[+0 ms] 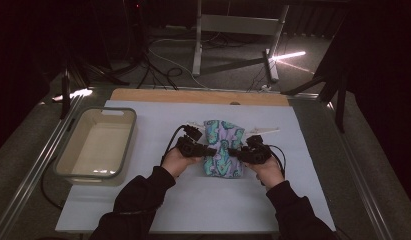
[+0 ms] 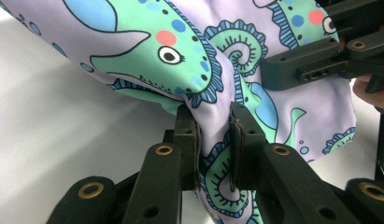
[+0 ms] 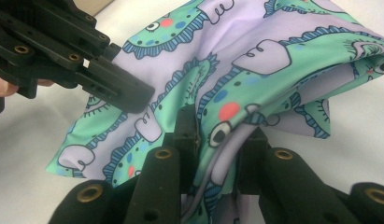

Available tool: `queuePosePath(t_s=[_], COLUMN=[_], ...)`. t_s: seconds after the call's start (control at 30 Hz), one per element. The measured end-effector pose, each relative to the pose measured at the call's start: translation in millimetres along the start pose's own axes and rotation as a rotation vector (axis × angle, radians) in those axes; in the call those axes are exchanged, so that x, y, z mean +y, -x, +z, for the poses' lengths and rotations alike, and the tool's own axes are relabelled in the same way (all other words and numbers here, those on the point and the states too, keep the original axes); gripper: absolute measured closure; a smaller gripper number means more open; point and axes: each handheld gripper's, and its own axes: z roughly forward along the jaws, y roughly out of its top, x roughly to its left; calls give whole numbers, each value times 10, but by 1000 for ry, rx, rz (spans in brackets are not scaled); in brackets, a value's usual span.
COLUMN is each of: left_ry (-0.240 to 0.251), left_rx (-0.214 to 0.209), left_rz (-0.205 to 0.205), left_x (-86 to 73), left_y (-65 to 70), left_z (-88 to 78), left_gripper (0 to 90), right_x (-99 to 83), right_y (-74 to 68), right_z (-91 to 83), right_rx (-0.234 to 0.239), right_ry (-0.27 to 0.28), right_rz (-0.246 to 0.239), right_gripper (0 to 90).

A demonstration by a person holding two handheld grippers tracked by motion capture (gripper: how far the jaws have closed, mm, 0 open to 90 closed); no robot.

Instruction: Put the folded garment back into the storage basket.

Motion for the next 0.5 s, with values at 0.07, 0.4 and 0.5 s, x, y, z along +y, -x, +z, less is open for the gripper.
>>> queuePosePath(t_s=[0.07, 0.4, 0.5], left_ry=[4, 14, 20], left_rx=[4, 16, 17], left_rz=[3, 13, 17], left_x=[9, 32, 38], left_y=[5, 6, 9], left_z=[-39, -173, -229], left_gripper=[763, 763, 763], right_x=[22, 132, 156], right_y=[-16, -123, -148], right_z=[-8, -41, -51], right_rx=[5, 13, 17], right_ry=[5, 26, 30], right_rz=[-3, -28, -30], right_gripper=[751, 751, 751])
